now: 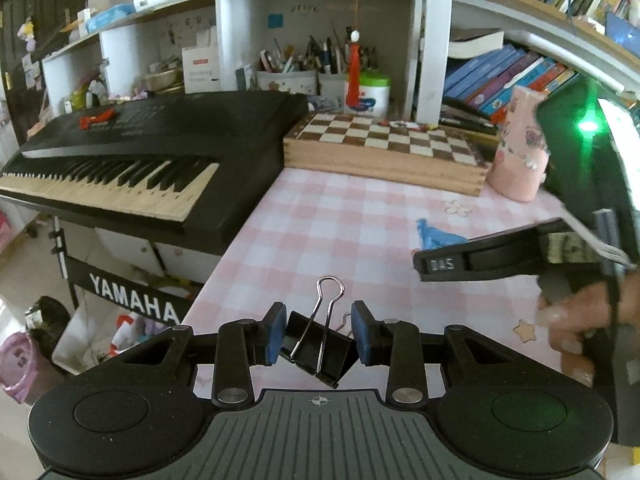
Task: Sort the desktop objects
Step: 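Carry the binder clip and blue bag over the yellow box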
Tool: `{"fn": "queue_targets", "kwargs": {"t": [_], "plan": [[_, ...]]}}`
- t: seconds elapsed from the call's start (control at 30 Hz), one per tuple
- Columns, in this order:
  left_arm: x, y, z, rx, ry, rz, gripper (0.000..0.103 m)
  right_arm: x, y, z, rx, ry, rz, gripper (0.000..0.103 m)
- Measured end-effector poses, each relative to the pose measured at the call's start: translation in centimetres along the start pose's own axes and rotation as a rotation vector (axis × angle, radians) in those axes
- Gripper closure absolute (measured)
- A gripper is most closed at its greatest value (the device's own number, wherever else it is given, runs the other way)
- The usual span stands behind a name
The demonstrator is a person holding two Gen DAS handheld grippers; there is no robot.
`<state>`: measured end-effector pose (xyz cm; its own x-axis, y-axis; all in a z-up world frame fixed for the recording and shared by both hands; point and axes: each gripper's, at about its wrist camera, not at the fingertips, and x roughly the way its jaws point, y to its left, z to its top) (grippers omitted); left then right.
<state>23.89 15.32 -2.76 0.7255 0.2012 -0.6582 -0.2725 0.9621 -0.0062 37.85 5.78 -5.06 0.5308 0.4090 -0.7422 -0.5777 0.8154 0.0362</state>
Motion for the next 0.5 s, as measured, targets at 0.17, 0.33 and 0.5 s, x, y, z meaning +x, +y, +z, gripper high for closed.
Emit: {"fn": "queue_targets", "kwargs": {"t": [0.17,0.33,0.5], "plan": [[-1.6,0.0,0.3,-0.002,-0.047,-0.046,0.069,-3.9,-0.7,-0.7,0.066,-0.034,-0.019,0.066],[-3.5,0.1,0.1,0.02,-0.076,-0.091,0.069,-8.6,-0.3,-2.1,0.088,-0.078,-0.038,0.066],[-6.1,0.3,-0.1,0.086,-0.114,-0.146,0.069,-13.3,0.5,-4.2,0.073,-0.105,-0.055,0.066]]}}
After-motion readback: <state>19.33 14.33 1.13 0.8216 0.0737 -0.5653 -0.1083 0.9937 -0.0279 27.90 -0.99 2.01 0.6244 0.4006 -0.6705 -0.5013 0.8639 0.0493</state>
